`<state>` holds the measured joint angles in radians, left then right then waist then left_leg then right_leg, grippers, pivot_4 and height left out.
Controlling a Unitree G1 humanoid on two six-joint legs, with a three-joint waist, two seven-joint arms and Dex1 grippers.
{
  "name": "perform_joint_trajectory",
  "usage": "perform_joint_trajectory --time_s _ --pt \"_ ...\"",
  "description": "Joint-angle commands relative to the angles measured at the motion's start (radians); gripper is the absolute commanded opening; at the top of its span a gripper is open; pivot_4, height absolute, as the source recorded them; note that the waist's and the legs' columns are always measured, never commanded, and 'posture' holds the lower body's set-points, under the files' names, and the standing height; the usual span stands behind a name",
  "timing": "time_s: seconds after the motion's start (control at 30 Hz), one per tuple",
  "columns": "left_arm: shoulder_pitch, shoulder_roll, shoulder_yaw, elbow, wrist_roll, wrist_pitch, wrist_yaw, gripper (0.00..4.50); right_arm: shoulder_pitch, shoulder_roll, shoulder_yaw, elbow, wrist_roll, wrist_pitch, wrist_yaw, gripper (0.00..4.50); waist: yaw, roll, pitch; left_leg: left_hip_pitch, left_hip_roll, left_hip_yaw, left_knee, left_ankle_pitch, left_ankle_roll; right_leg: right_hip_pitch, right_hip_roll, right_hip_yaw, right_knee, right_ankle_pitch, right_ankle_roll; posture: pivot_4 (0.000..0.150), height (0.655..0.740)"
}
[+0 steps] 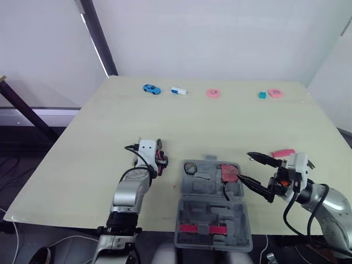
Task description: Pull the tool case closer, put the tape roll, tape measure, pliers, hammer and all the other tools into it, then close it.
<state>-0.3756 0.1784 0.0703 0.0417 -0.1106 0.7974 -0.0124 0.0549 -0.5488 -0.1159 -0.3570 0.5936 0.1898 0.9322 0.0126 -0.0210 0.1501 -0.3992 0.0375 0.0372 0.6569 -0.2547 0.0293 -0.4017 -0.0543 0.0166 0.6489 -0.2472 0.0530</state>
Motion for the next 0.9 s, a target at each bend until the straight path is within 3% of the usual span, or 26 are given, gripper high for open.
perform_joint_trajectory --time_s 0.03,0.27,0.83,0.9 --pt "-0.026 -0.015 -0.007 -0.011 0.015 0.028 0.018 4.50 -0.014 -0.006 -0.006 -0.042 0.015 -0.001 0.006 4.38 0.000 0.000 0.000 0.000 0.000 0.000 0.000 0.000 0.000 0.000 0.000 0.000 0.000 0.000 0.000 0.150 0.7400" --pt "-0.070 -0.060 0.020 0.005 0.021 0.109 0.079 4.50 -0.023 -0.050 -0.006 -0.053 0.021 0.036 0.033 4.38 0.000 -0.001 0.000 0.000 0.000 -0.001 0.006 0.000 0.000 0.000 0.000 0.000 0.006 0.000 0.000 0.150 0.7400" --pt "-0.118 -0.077 0.066 0.070 0.018 0.100 0.124 4.50 -0.052 -0.094 0.009 -0.032 -0.013 0.059 0.042 4.38 -0.002 -0.001 0.001 0.000 0.000 -0.001 0.010 0.000 0.000 0.000 0.000 0.000 0.010 0.000 0.000 0.150 0.7400" --pt "-0.116 -0.078 0.074 0.072 0.011 0.098 0.120 3.95 -0.053 -0.092 0.012 -0.021 -0.022 0.052 0.042 4.50 -0.001 -0.001 0.001 0.000 0.000 -0.001 0.010 0.000 0.000 0.000 0.000 0.000 0.010 0.000 0.000 0.150 0.7400"
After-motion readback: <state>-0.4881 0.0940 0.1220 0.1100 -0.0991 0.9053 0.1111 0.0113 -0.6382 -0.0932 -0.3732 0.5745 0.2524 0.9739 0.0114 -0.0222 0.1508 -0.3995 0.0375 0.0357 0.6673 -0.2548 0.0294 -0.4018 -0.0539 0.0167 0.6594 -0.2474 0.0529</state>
